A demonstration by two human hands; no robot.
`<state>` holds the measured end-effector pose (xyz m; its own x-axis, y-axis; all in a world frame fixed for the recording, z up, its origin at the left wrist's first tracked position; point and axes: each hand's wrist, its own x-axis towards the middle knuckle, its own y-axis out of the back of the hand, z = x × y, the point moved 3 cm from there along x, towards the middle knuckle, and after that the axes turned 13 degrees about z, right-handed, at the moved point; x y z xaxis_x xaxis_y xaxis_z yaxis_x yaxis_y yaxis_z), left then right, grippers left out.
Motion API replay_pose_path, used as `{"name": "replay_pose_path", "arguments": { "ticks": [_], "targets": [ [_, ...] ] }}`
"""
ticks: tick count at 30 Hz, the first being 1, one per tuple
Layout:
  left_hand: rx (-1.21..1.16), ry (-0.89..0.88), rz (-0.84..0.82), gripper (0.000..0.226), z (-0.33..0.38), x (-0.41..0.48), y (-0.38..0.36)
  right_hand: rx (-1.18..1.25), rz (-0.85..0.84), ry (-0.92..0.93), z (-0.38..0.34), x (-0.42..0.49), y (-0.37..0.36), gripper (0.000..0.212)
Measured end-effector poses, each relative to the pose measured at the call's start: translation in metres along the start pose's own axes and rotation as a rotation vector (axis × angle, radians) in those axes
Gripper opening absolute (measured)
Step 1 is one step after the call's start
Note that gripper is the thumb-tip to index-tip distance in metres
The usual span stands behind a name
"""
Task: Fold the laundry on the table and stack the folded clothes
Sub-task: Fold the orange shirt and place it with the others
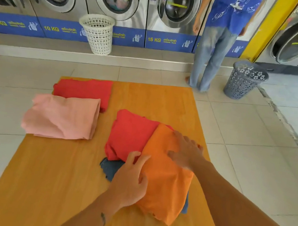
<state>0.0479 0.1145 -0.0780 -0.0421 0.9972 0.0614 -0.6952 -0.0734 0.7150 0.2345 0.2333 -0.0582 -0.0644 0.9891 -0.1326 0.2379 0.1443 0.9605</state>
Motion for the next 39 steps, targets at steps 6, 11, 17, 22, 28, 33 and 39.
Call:
{"name": "replay_pose_path", "arguments": {
  "ticks": [6,11,17,22,28,33,39],
  "targets": [
    [-0.011,0.11,-0.022,0.068,0.006,-0.008,-0.001,0.099,-0.002,0.0,0.003,0.002,0.012,0.073],
    [-0.259,0.107,-0.003,0.064,0.017,-0.007,0.017,0.276,0.002,0.013,-0.002,-0.015,0.023,0.069],
    [-0.247,0.067,0.033,0.047,-0.022,0.006,0.076,0.395,0.147,0.034,-0.035,-0.035,0.037,0.063],
    [-0.221,0.12,0.121,0.04,-0.083,0.017,0.161,0.694,0.175,-0.086,-0.108,-0.041,0.01,0.071],
    [-0.108,0.214,0.106,0.042,-0.157,0.032,0.259,0.825,0.08,-0.145,-0.217,-0.048,-0.04,0.078],
    [0.015,0.205,0.054,0.046,-0.2,0.059,0.306,0.868,0.058,-0.172,-0.282,-0.044,-0.069,0.082],
    [0.391,0.037,0.23,0.062,-0.241,0.08,0.298,0.665,0.003,-0.102,-0.309,-0.036,-0.089,0.096]
  ]
}}
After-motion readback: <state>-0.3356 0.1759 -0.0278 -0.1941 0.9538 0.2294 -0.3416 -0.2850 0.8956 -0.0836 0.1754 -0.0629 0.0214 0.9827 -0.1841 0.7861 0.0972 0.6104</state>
